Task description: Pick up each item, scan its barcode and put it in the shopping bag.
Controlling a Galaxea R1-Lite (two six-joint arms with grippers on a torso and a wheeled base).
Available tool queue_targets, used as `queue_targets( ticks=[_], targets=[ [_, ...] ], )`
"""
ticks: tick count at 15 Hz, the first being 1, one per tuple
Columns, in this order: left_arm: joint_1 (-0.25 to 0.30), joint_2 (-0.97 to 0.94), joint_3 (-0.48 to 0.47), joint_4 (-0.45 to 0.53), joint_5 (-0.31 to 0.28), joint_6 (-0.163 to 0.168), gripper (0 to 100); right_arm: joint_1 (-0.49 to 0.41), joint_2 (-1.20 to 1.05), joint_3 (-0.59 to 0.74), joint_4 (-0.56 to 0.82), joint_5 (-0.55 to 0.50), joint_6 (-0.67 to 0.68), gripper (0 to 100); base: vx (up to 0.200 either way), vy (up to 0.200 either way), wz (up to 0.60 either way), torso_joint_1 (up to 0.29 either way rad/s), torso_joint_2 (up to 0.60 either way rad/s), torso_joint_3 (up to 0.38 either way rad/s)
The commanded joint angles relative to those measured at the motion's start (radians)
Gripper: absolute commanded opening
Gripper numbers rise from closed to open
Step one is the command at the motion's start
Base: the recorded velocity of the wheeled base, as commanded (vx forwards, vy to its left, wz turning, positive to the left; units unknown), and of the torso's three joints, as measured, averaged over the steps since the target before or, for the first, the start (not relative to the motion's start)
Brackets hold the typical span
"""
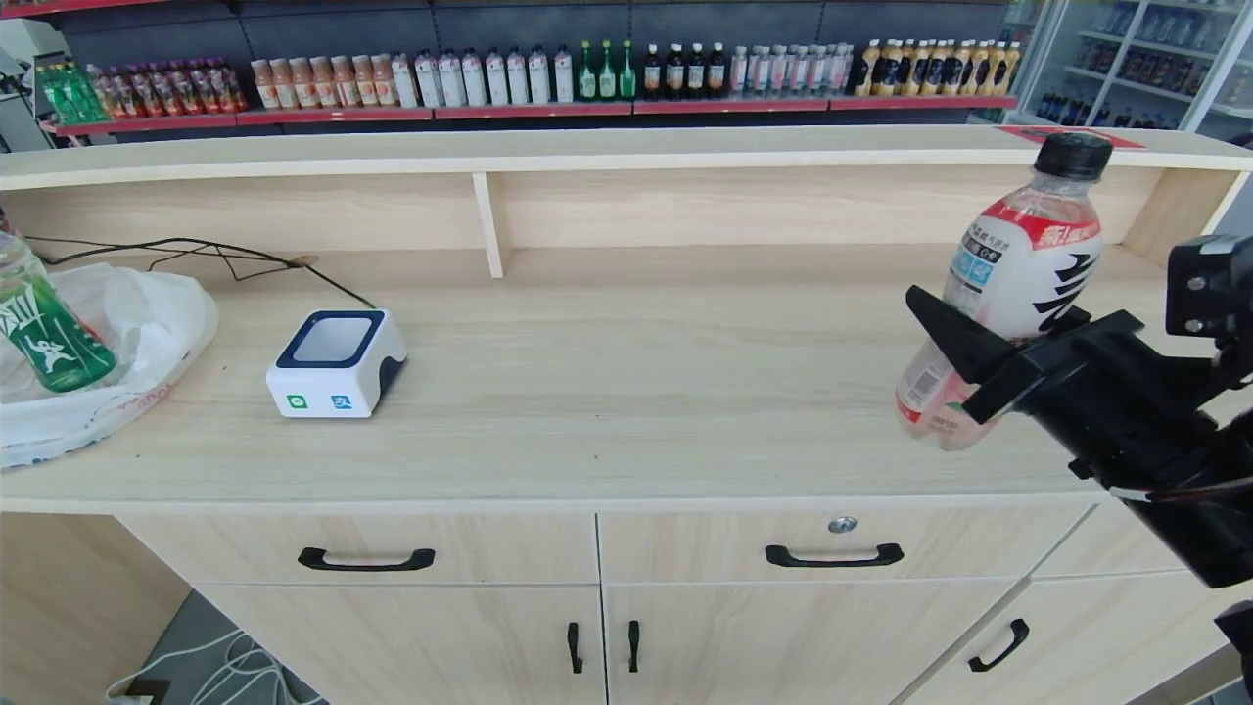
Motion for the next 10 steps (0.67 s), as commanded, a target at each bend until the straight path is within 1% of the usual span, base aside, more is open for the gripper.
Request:
queue_targets(
  ticks=[1, 3, 4, 10],
  targets=[
    [0.0, 0.0, 0.0, 0.0, 0.0, 0.0, 100, -0.046, -0.036, 0.006, 0.001, -0.025, -0.011, 0, 0.0, 0.0, 0.0, 0.0, 0.0, 0.0],
    [0.0, 0.0, 0.0, 0.0, -0.001, 0.0, 100, -0.119, -0.082, 0.058, 0.001, -0.028, -0.002, 0, 0.0, 0.0, 0.0, 0.0, 0.0, 0.0],
    [0.0, 0.0, 0.0, 0.0, -0.001, 0.0, 100, -0.128, -0.088, 0.054, 0.001, -0.028, -0.001, 0, 0.0, 0.0, 0.0, 0.0, 0.0, 0.0],
    [0.0, 0.0, 0.0, 0.0, 0.0, 0.0, 100, -0.115, -0.056, 0.037, 0.001, -0.025, -0.001, 0, 0.0, 0.0, 0.0, 0.0, 0.0, 0.0]
  ],
)
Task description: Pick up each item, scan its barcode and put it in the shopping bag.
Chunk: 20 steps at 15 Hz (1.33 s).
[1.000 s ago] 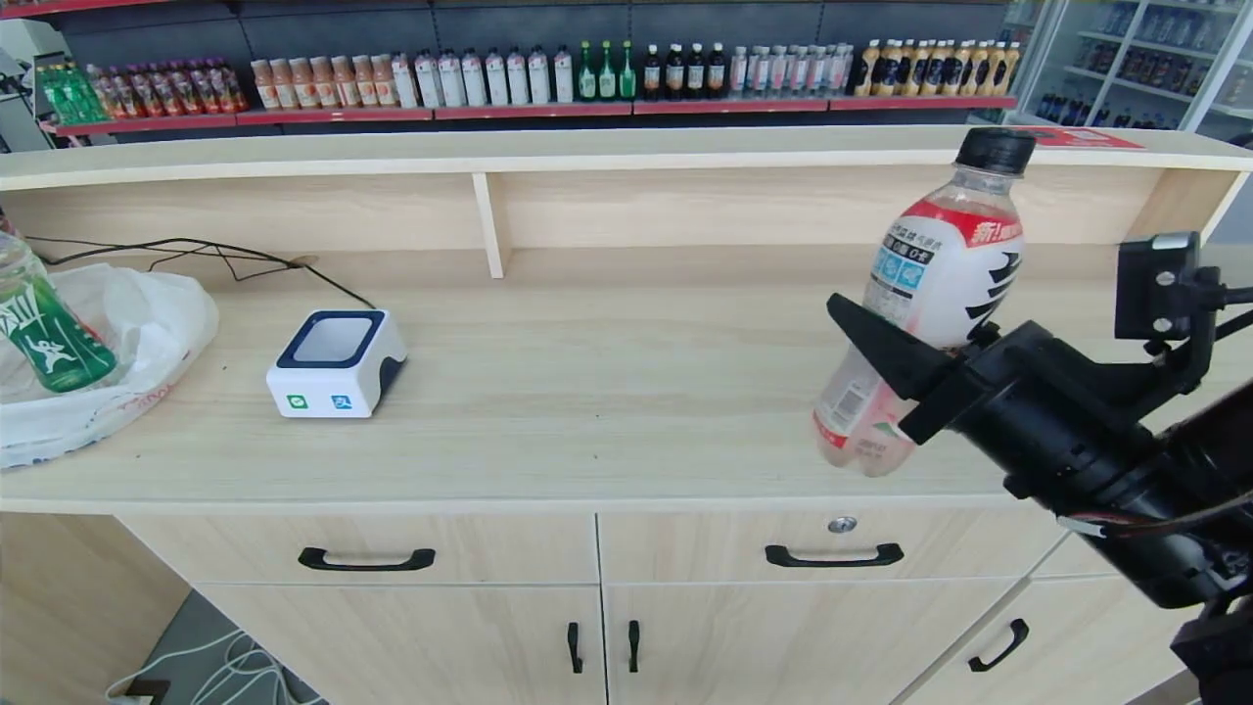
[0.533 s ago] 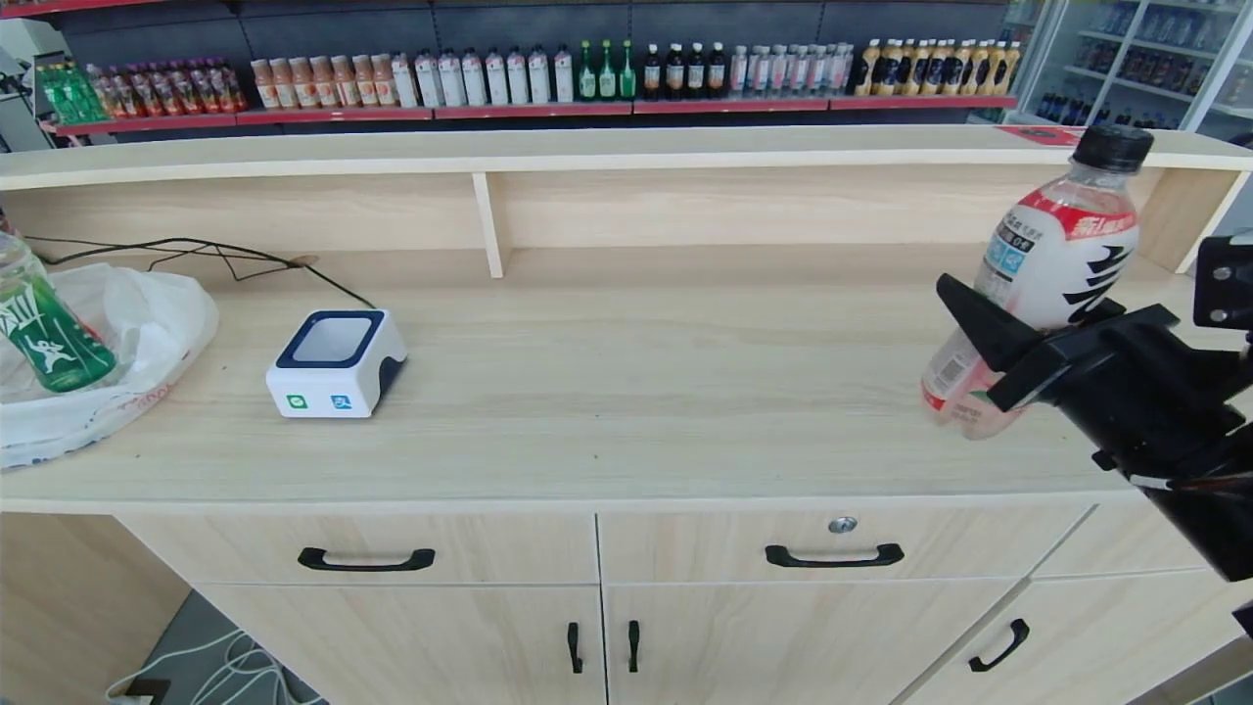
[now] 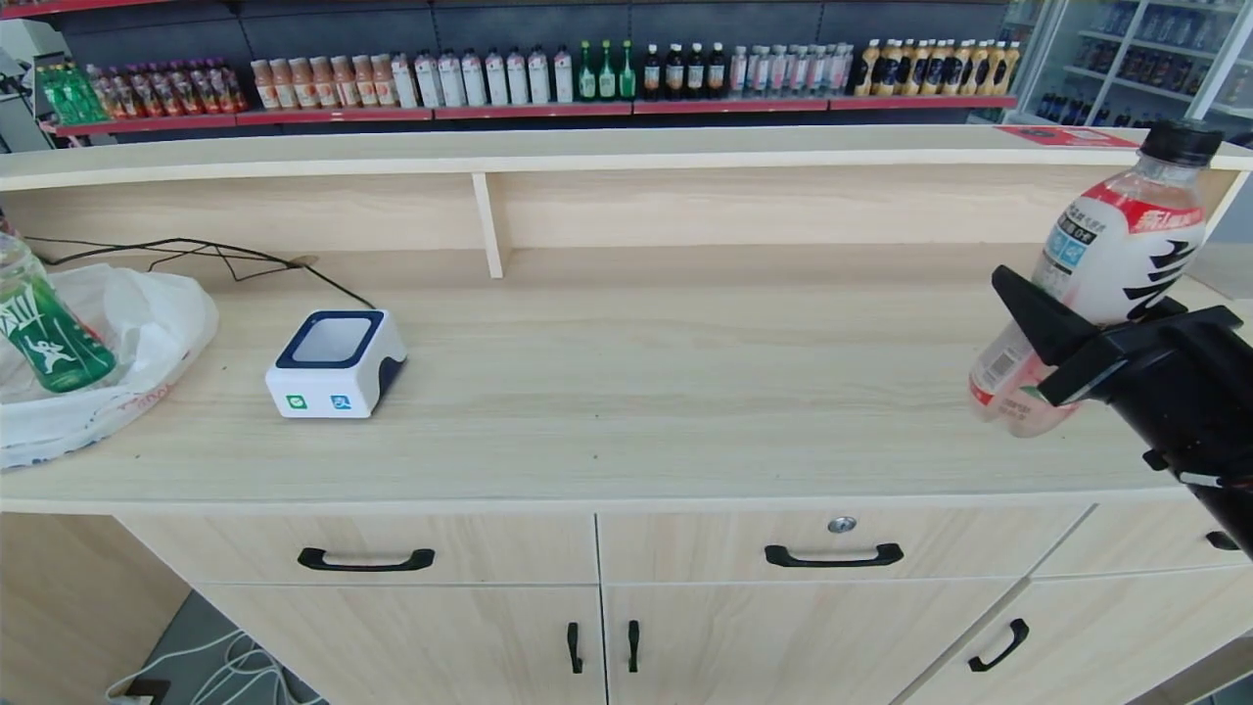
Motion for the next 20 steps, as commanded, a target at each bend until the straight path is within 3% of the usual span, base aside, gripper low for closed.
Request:
queue_targets(
  ticks=[1, 20],
  targets=[
    [0.0, 0.0, 0.0, 0.0, 0.0, -0.002, 100, 0.011, 0.014, 0.002, -0.001, 0.001, 0.001, 0, 0.0, 0.2, 0.0, 0.002, 0.0, 0.002],
    [0.0, 0.0, 0.0, 0.0, 0.0, -0.006, 100, 0.026, 0.027, -0.041, -0.001, 0.002, 0.001, 0, 0.0, 0.2, 0.0, 0.003, 0.0, 0.003]
  ],
)
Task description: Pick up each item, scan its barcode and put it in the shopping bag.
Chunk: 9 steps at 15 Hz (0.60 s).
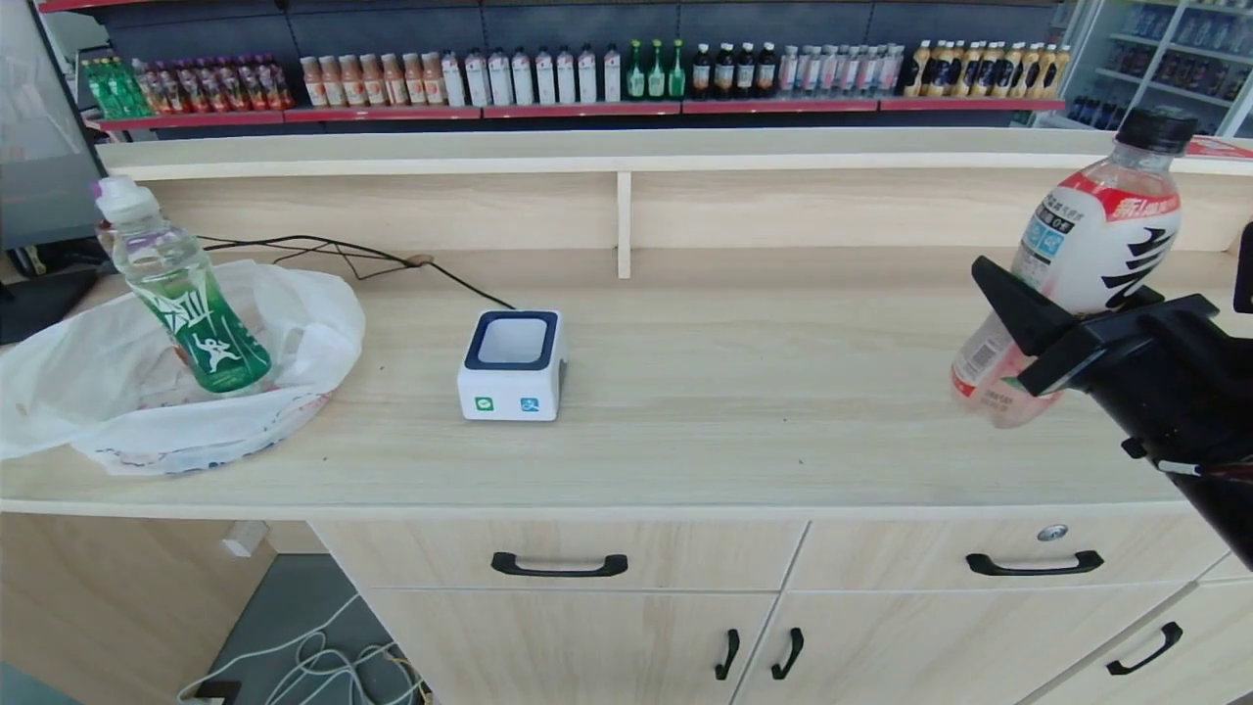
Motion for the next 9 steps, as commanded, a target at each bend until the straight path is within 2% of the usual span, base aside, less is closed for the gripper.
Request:
queue_targets(
  ticks=[1, 9],
  targets=[
    [0.0, 0.0, 0.0, 0.0, 0.0, -0.001, 100, 0.0, 0.003, -0.004, -0.001, 0.001, 0.0, 0, 0.0, 0.2, 0.0, 0.002, 0.0, 0.007],
    [0.0, 0.0, 0.0, 0.0, 0.0, -0.004, 100, 0.0, -0.009, -0.002, -0.001, 0.001, -0.002, 0, 0.0, 0.2, 0.0, 0.001, 0.0, 0.004]
  ],
)
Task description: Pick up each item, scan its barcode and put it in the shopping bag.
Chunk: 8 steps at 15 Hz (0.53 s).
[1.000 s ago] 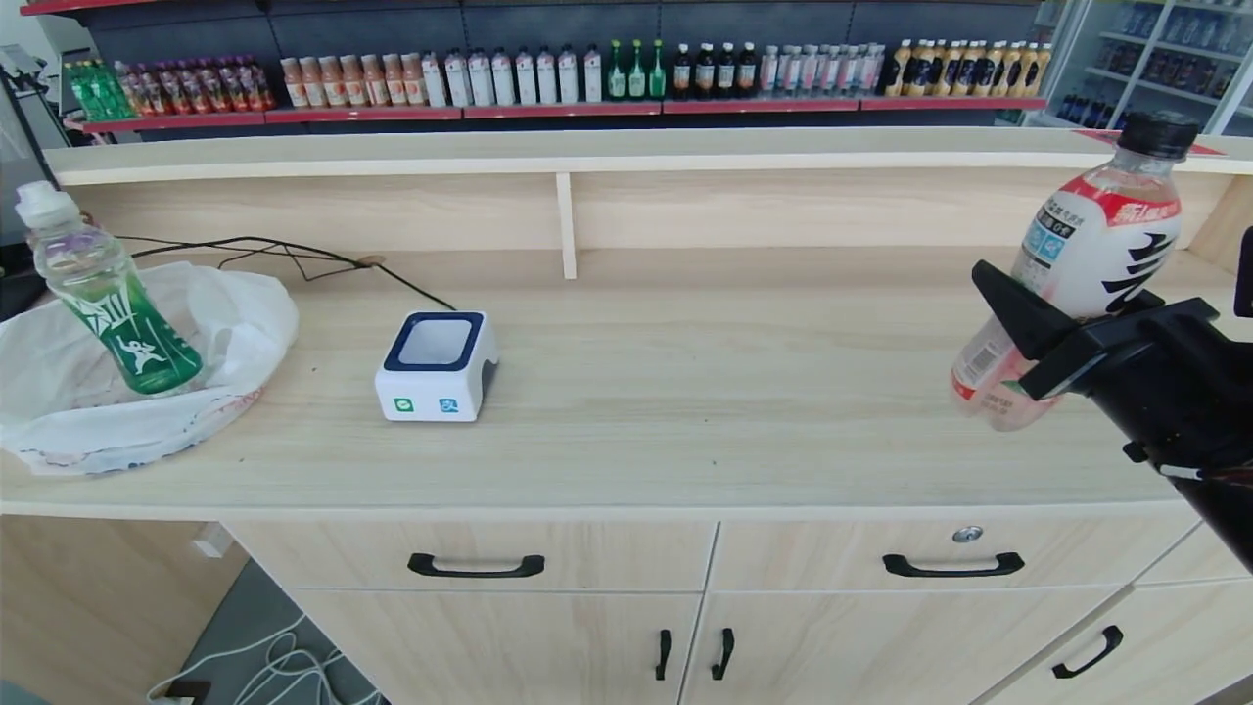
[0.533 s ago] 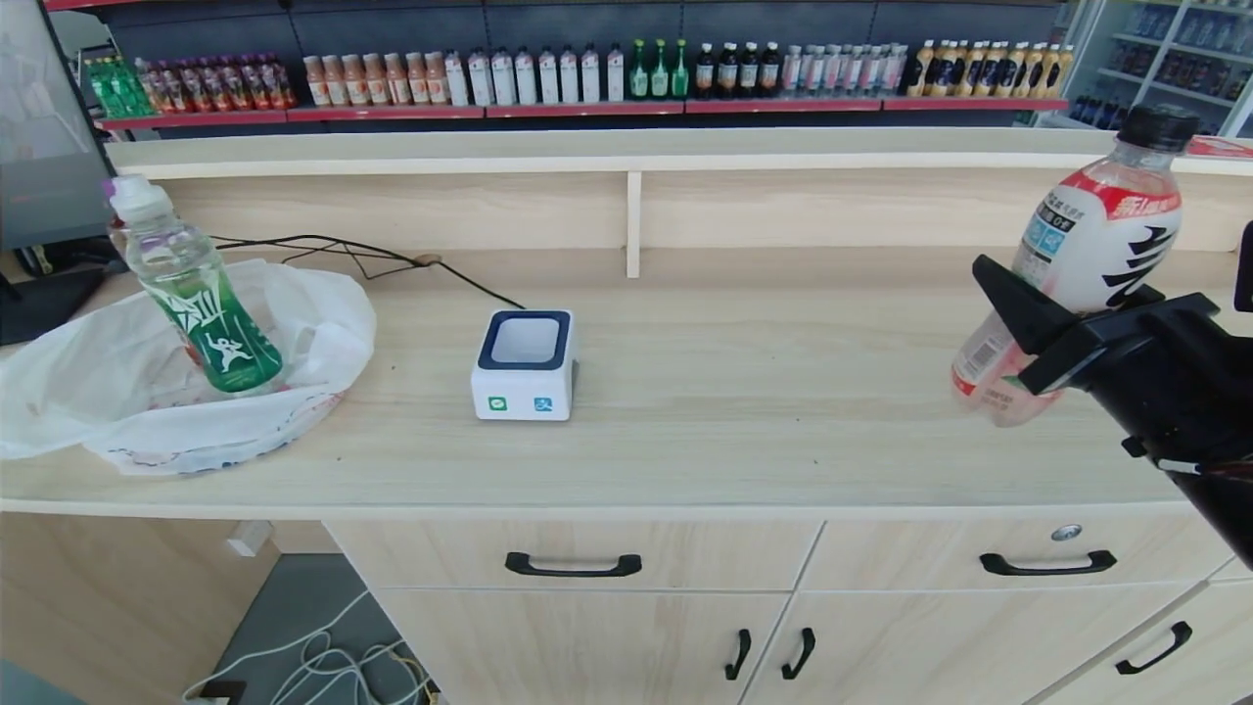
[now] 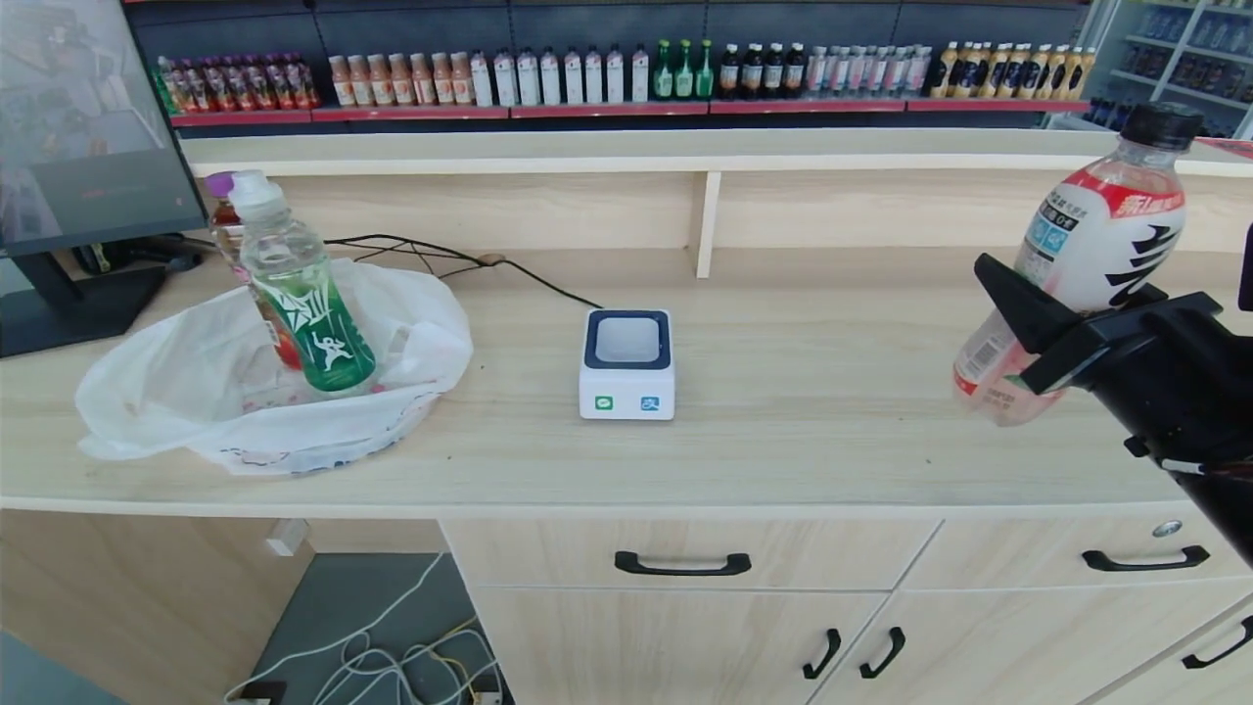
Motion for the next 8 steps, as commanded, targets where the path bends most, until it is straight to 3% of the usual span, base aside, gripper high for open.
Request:
queue_targets(
  ticks=[1, 8],
  targets=[
    [0.0, 0.0, 0.0, 0.0, 0.0, -0.001, 100, 0.0, -0.004, 0.001, -0.001, 0.0, -0.001, 0, 0.0, 0.2, 0.0, 0.007, 0.01, 0.007],
    [0.0, 0.0, 0.0, 0.0, 0.0, 0.002, 100, 0.0, -0.001, -0.006, -0.001, 0.019, -0.007, 0, 0.0, 0.2, 0.0, 0.002, 0.0, 0.002]
  ],
)
